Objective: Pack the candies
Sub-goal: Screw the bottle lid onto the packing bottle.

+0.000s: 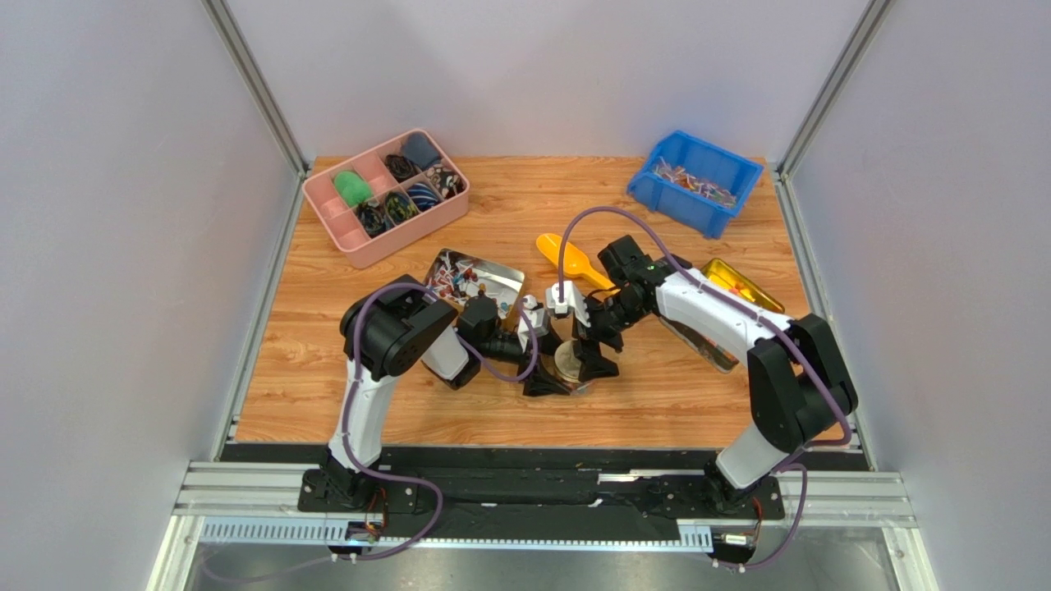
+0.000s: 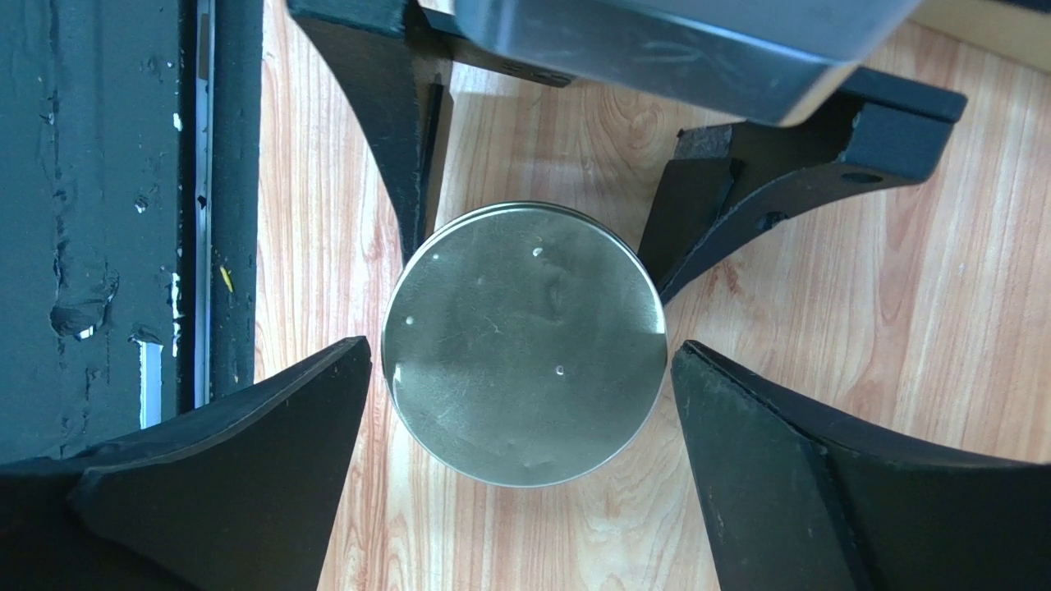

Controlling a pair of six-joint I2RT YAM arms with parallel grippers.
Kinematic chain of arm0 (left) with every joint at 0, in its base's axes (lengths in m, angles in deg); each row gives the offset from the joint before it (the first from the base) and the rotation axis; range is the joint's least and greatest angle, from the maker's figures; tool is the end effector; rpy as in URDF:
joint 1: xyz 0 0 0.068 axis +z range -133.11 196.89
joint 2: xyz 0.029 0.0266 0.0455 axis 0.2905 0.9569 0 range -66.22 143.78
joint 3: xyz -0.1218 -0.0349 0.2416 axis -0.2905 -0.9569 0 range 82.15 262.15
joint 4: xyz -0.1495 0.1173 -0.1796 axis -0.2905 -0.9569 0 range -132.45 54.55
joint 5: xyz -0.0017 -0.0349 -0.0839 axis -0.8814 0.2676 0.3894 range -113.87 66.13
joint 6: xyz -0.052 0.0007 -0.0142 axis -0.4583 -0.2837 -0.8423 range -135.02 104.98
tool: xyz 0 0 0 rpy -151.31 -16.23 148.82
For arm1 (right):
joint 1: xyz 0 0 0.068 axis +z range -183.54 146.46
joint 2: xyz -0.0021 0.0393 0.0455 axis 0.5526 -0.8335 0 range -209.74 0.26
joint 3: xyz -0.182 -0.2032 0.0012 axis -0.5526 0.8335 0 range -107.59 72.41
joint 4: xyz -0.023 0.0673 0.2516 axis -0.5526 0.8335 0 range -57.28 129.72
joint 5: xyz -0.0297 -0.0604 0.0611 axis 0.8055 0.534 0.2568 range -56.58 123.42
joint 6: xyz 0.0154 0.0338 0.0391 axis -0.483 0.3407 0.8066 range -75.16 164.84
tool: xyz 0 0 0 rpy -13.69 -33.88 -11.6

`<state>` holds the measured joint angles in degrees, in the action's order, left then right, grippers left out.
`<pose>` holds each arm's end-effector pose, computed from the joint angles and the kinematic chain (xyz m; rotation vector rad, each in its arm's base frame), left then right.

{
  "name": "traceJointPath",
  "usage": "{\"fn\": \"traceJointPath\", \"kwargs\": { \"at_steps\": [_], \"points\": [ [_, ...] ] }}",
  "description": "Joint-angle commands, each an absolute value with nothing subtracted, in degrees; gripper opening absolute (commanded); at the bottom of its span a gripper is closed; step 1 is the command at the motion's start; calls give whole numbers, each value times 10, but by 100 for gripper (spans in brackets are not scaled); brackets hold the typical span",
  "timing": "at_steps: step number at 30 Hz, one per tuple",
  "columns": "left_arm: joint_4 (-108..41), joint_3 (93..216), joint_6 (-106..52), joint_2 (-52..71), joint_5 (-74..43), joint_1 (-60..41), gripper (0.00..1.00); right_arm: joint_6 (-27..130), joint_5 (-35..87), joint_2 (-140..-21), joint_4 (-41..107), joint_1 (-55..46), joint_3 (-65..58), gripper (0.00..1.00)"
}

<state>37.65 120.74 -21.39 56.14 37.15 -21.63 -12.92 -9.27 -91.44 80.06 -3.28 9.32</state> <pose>0.2445 -0.2344 0.0826 1.2767 1.4121 -1.4730 0.2434 0.1700 0.2156 -1.8885 1.7751 0.9070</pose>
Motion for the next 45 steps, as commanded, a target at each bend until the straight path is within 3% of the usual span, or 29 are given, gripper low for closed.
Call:
{"fn": "traceJointPath", "kwargs": {
  "at_steps": [1,9,20,28,45],
  "points": [
    [468,1216,-218,559,393,-215,56,-110,-86,-923,776,-30,83,98],
    [467,1215,-219,558,392,-214,56,-99,-78,-939,781,-30,77,94],
    [462,1196,-170,541,309,-214,54,-32,-47,-965,790,-30,49,76],
    [449,1184,-136,527,229,-213,52,47,16,-935,724,-25,80,76],
    [449,1177,-119,517,203,-214,48,237,210,-942,576,33,113,76]
  ]
}}
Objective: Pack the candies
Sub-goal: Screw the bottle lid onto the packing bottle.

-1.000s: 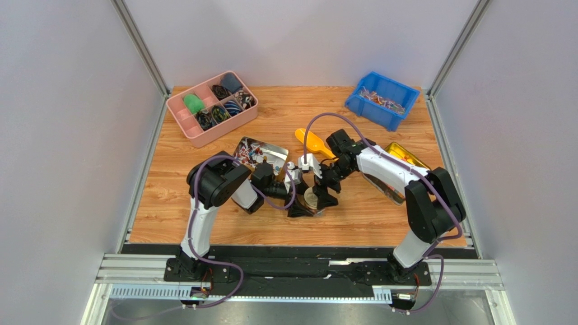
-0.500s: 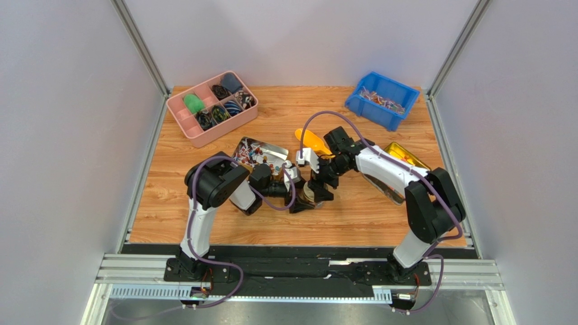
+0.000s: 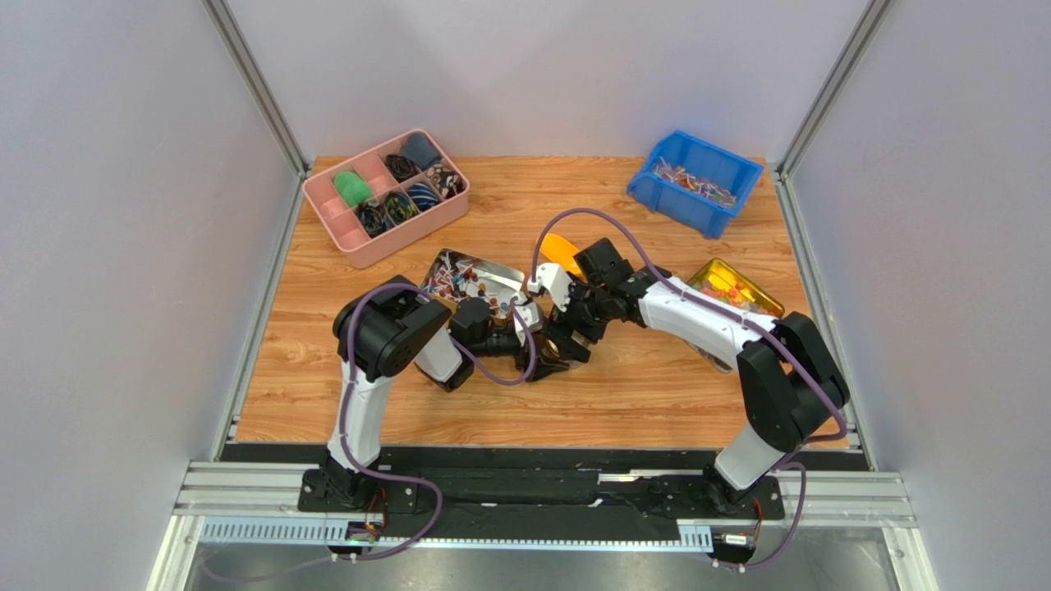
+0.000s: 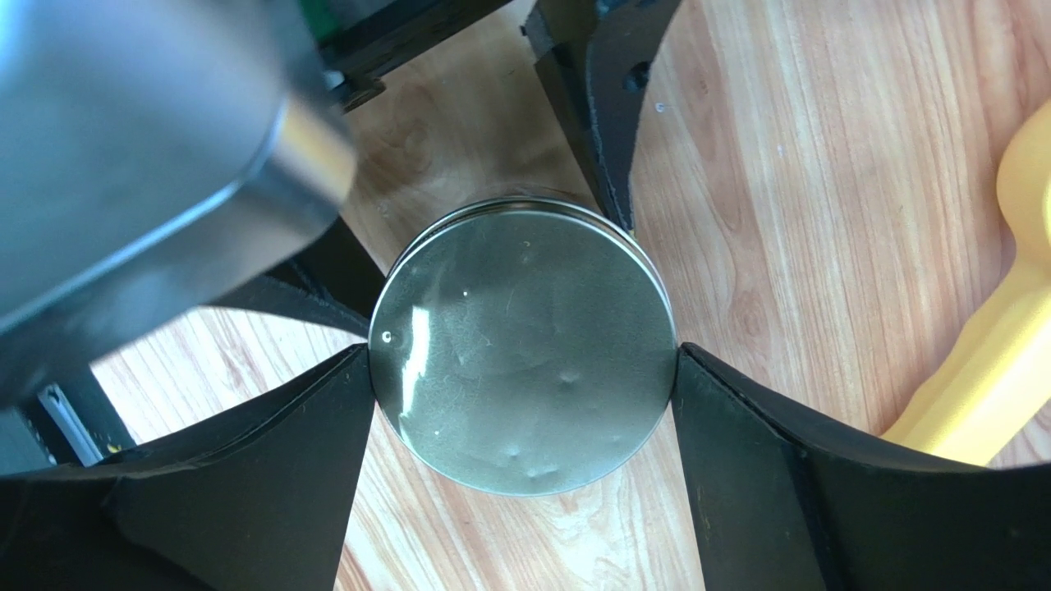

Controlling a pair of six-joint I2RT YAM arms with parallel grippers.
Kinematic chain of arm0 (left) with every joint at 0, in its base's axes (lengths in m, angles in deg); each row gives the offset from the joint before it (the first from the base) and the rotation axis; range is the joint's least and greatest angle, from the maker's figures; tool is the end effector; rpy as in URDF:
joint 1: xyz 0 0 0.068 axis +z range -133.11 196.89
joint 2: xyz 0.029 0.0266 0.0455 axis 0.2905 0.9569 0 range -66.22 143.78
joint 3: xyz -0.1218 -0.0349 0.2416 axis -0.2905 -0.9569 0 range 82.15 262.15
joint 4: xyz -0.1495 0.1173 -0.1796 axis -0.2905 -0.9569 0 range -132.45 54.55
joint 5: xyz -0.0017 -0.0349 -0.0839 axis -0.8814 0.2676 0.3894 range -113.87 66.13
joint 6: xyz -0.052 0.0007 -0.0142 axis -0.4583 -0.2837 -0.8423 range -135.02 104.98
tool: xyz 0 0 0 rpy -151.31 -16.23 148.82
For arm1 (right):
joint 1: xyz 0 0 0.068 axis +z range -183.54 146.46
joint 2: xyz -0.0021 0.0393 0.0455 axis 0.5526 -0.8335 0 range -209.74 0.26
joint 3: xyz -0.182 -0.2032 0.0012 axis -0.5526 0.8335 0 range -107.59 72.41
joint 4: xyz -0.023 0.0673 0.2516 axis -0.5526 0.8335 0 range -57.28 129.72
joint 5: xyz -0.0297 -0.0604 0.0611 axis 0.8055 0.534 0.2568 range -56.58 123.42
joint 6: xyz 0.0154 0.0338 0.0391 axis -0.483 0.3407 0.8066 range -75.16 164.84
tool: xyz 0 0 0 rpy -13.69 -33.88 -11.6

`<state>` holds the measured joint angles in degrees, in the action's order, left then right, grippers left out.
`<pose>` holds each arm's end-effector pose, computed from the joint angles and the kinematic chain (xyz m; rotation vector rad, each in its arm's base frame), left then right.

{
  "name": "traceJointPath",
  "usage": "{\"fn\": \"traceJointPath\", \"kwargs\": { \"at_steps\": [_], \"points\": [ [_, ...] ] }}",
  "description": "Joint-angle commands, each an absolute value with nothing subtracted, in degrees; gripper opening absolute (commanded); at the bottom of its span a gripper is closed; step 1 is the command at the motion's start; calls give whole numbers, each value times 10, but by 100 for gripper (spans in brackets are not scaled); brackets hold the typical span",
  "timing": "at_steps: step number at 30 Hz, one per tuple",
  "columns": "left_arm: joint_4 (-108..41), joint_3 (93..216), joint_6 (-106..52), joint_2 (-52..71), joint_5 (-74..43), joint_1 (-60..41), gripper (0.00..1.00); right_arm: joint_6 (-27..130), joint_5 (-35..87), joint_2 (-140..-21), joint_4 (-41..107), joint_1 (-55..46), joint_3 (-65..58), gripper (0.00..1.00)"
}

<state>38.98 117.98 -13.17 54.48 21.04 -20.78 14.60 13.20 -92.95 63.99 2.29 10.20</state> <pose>0.2491 -0.2240 0.0839 1.1508 1.4339 -1.1288 0.2568 0.2007 0.2072 -1.5328 2.1442 0.5008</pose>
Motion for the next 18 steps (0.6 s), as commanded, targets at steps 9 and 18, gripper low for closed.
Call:
{"fn": "traceJointPath", "kwargs": {
  "at_steps": [9,18],
  "points": [
    [449,1179,-124,521,220,-213,48,189,129,-916,631,24,93,90],
    [450,1184,-137,526,253,-213,48,111,2,-906,709,-22,61,98]
  ]
}}
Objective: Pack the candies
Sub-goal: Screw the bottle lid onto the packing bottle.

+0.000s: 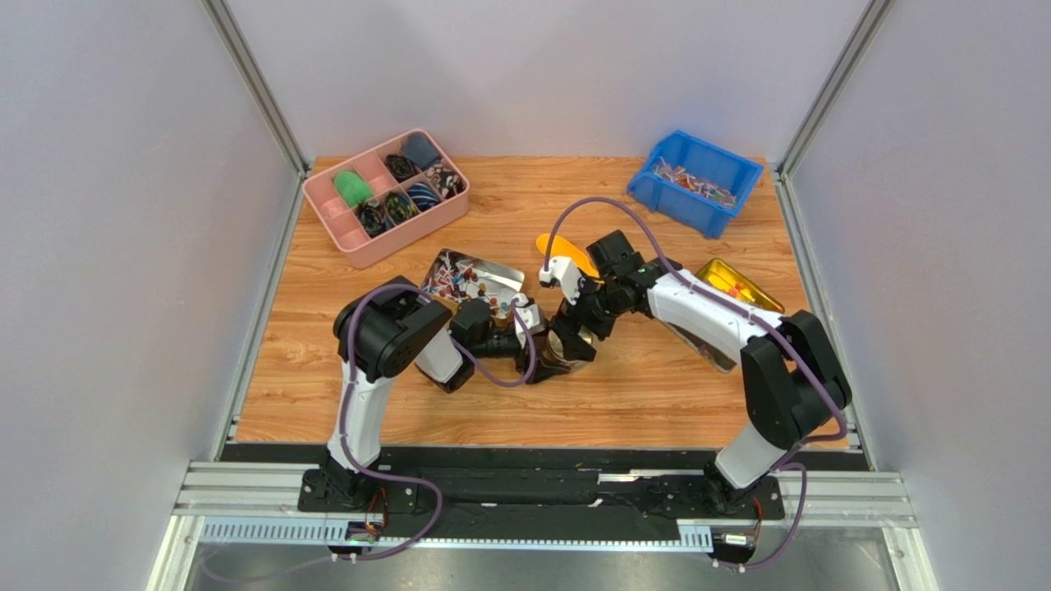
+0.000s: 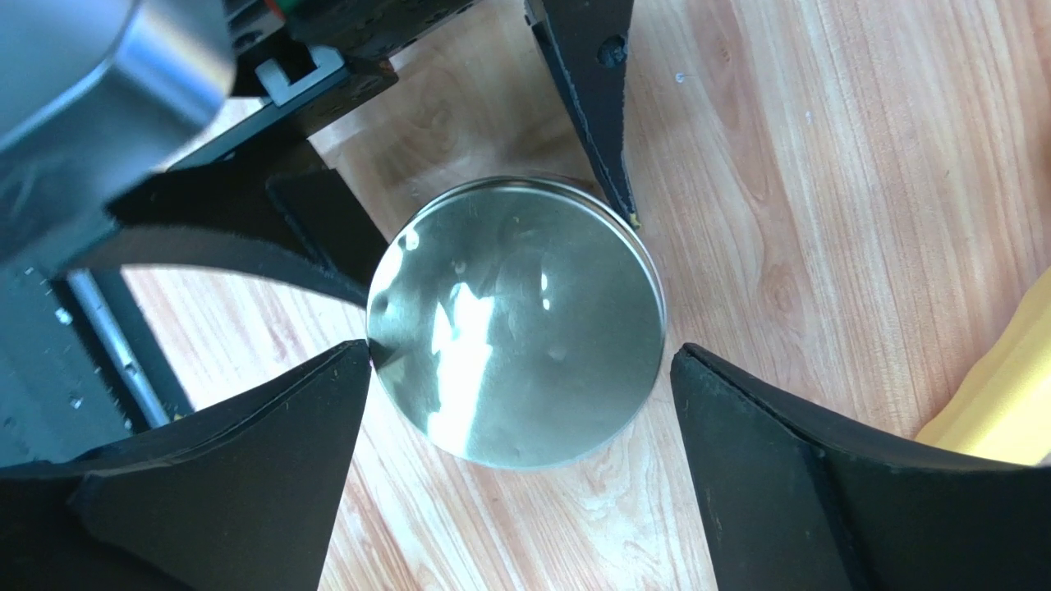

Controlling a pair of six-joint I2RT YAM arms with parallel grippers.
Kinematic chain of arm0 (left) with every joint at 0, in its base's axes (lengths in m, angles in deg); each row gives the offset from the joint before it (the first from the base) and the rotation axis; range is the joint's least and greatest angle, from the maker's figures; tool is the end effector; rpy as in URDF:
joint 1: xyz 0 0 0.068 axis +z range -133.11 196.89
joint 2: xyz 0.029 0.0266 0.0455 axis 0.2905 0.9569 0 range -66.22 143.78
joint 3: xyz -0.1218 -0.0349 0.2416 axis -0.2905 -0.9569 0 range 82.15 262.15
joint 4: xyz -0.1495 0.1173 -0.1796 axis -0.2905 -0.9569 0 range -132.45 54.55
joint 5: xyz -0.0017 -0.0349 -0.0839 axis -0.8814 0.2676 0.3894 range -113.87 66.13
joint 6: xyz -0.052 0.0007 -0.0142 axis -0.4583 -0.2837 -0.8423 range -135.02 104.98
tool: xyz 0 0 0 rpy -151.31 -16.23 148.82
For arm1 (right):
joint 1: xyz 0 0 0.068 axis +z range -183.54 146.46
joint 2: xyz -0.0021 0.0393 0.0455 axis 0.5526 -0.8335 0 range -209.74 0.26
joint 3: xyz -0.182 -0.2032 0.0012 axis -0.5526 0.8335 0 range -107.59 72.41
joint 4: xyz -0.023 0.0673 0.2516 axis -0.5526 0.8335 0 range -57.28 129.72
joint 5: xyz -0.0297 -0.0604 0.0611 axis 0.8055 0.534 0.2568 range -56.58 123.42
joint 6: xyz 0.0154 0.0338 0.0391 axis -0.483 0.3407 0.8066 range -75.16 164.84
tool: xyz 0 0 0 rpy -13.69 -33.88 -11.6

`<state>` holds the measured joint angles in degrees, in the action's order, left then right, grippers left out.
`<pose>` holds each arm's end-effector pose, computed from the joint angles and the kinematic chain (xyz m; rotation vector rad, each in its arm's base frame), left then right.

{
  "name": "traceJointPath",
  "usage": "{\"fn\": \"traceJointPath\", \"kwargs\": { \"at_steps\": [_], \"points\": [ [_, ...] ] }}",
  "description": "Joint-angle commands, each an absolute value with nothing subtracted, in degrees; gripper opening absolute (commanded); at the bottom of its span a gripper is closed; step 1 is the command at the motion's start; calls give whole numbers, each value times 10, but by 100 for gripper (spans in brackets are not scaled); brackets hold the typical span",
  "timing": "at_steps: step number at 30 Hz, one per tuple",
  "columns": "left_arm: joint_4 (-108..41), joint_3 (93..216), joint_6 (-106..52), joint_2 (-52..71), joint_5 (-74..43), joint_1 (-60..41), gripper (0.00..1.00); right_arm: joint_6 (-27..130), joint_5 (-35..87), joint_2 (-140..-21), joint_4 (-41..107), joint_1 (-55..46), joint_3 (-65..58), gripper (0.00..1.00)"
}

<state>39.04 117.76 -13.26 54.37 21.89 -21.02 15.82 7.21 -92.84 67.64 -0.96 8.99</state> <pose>0.2469 -0.2246 0.0840 1.1635 1.4276 -1.1456 0.2630 0.1868 0.2122 -1.4741 2.2013 0.6343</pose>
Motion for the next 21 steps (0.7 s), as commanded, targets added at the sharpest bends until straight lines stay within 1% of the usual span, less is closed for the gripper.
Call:
{"fn": "traceJointPath", "kwargs": {
  "at_steps": [1,4,9,11,14,21],
  "points": [
    [450,1186,-139,528,260,-213,49,93,-6,-904,717,-24,61,98],
    [456,1191,-148,534,296,-213,50,28,-24,-900,745,-35,61,98],
    [521,1201,-234,554,396,-213,51,-74,-57,-891,782,-47,72,99],
    [521,1214,-274,561,442,-213,51,-92,-69,-882,787,-47,76,99],
    [521,1227,-295,566,478,-213,50,-115,-95,-872,797,-46,82,100],
    [521,1228,-291,567,486,-214,50,-149,-135,-875,817,-41,91,100]
  ]
}}
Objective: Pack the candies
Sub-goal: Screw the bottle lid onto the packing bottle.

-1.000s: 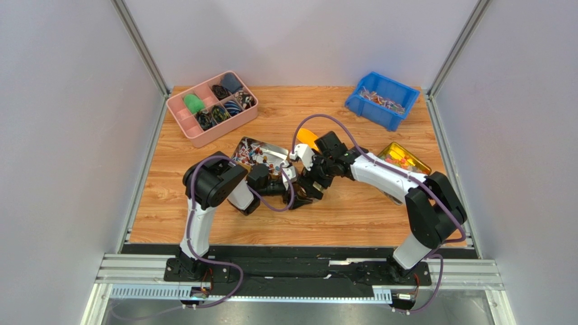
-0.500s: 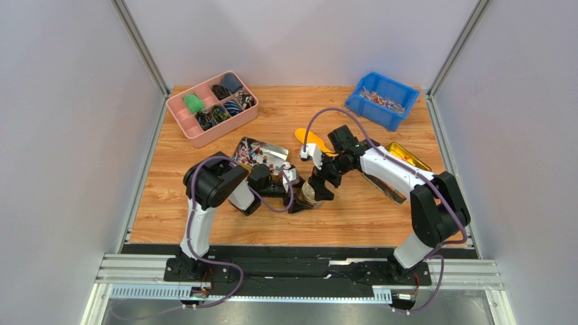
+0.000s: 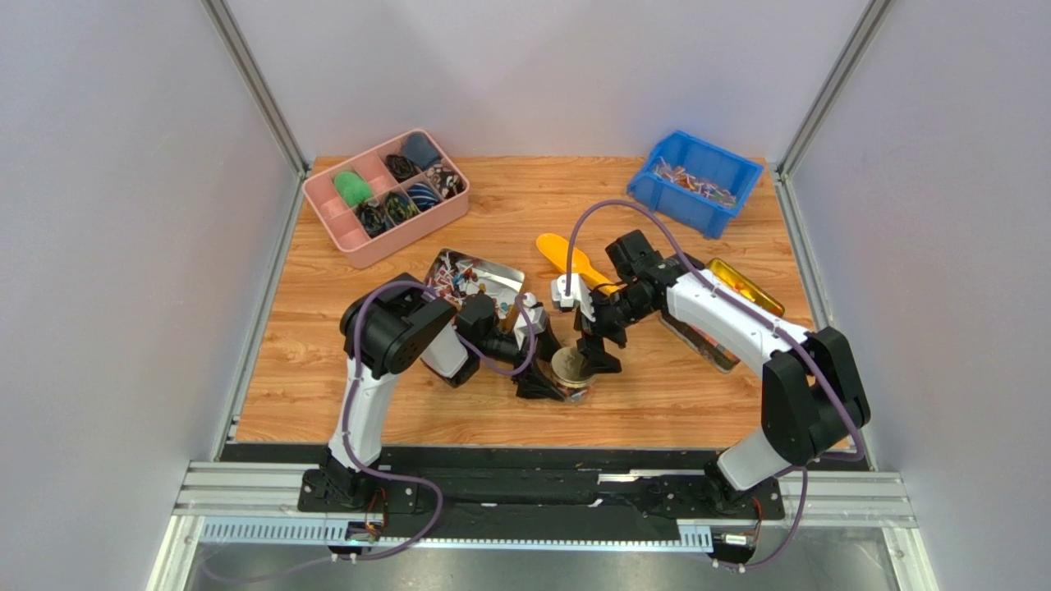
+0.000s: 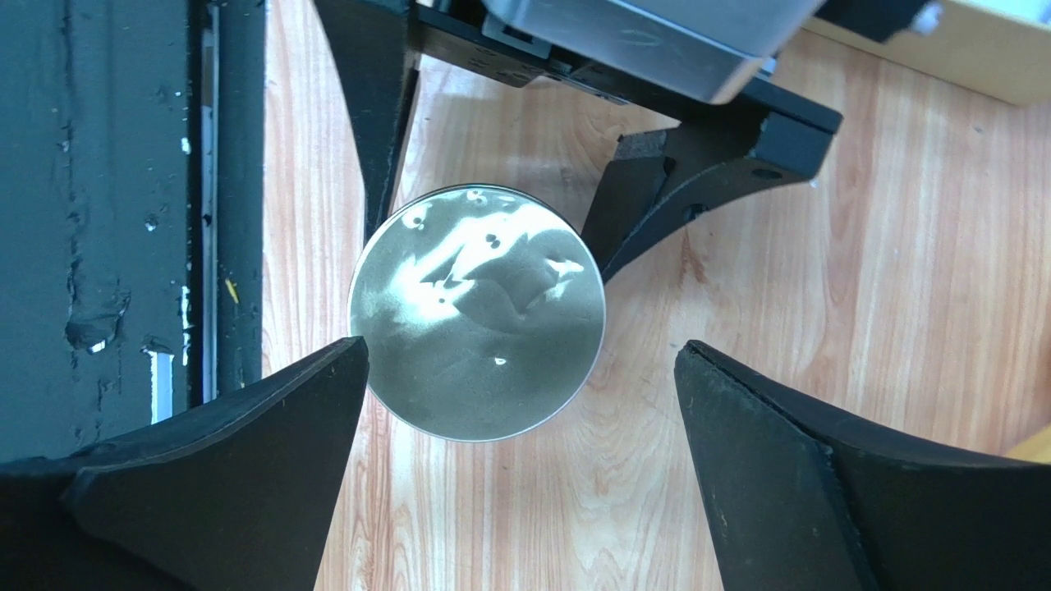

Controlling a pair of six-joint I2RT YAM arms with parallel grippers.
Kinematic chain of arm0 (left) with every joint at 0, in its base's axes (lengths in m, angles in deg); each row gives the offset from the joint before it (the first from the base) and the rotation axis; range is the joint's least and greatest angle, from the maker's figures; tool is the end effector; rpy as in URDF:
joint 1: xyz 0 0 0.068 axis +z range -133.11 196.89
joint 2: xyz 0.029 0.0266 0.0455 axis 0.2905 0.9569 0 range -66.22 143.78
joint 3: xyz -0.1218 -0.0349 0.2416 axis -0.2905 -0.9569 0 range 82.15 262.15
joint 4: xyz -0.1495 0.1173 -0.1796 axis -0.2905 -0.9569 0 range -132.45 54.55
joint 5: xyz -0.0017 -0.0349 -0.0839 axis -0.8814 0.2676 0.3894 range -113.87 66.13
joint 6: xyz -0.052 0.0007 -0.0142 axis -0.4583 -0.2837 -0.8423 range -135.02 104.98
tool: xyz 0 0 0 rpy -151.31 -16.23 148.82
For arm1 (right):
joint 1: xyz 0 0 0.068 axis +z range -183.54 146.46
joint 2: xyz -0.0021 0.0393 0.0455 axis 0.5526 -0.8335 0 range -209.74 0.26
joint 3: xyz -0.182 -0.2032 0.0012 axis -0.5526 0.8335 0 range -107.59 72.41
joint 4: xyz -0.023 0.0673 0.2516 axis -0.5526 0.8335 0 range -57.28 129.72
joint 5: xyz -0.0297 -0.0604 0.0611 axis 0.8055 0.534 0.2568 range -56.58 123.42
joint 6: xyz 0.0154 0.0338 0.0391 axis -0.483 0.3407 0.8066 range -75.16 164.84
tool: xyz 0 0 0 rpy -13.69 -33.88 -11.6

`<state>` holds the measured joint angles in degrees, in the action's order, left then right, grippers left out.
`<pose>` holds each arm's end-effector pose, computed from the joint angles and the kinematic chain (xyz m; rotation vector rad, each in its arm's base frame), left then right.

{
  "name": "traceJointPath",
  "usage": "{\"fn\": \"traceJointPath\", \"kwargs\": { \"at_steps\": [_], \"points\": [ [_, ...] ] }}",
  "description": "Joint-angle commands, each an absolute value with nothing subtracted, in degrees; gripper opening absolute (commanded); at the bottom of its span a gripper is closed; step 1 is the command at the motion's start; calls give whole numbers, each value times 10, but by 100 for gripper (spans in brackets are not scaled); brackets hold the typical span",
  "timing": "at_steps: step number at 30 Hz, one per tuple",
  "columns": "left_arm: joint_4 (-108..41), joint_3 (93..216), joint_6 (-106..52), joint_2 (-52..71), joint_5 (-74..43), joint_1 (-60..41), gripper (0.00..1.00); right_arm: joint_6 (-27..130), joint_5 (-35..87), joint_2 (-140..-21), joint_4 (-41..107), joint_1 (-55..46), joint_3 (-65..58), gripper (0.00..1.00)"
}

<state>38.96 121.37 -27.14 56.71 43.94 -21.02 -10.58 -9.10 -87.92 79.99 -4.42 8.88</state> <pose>0.2451 -0.2326 0.0840 1.3045 1.4176 -1.6199 0.2419 0.1624 0.2344 -1.8249 1.7736 0.8705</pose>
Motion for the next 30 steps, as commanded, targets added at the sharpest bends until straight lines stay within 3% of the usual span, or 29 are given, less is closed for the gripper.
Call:
{"fn": "traceJointPath", "kwargs": {
  "at_steps": [1,23,30],
  "points": [
    [521,1228,-290,568,486,-213,50,-153,-138,-880,825,-40,90,100],
    [521,1226,-285,566,474,-214,45,-99,-116,-924,767,-18,103,100],
    [521,1221,-276,564,458,-213,44,-88,-115,-942,783,-18,87,88]
  ]
}}
